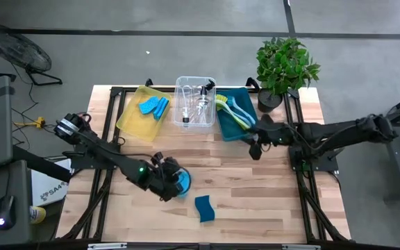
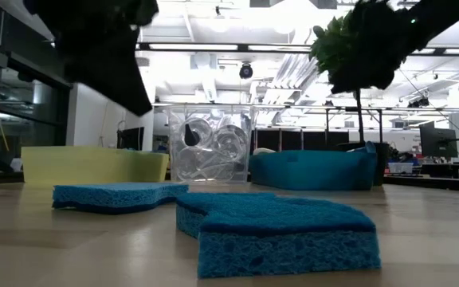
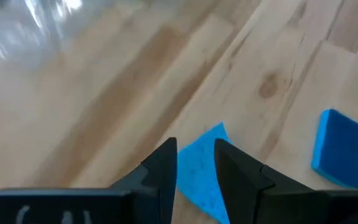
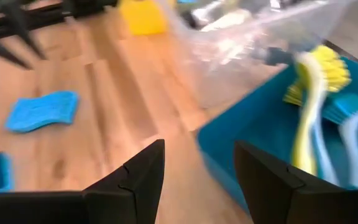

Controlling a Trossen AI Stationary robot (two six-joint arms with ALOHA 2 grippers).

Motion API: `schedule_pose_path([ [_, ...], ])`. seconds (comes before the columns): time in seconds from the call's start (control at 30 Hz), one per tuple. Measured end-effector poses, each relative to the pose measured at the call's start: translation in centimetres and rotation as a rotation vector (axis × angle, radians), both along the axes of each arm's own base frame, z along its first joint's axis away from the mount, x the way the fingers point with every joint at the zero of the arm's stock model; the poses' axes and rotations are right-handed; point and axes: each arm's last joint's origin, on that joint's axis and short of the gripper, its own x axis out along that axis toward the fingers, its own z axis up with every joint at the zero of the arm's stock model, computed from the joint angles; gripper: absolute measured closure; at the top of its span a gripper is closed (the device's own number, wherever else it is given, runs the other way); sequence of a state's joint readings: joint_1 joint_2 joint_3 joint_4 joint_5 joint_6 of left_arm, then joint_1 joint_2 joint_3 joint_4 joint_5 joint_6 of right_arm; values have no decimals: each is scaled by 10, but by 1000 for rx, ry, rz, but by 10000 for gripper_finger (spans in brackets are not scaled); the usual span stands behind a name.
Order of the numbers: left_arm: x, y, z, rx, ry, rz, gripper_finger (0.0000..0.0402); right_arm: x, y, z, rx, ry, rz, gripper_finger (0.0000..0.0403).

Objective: Pick & Place Kitchen Sink Supplies
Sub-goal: Put the blue sponge into the yellow bin

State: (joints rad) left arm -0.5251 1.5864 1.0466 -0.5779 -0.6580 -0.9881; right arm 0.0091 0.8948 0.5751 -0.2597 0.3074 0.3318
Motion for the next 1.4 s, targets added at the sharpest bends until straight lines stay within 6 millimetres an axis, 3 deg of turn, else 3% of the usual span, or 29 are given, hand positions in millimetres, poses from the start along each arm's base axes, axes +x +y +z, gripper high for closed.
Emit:
schedule_pose_path([
  [0.27, 17, 36, -6, -309, 95, 107, 298, -2, 36, 1, -48, -17, 135, 220],
  [0.5, 32, 60, -17, -478, 184, 79, 298, -7, 58, 2, -88, -18, 242, 220],
  [0.8, 41, 60, -50, -600, 297, 200, 298, -11, 68, 0, -136, -12, 245, 220],
  [1.4, 38, 62, -55, -566, 313, 282, 310, -9, 70, -4, -150, 14, 240, 220],
])
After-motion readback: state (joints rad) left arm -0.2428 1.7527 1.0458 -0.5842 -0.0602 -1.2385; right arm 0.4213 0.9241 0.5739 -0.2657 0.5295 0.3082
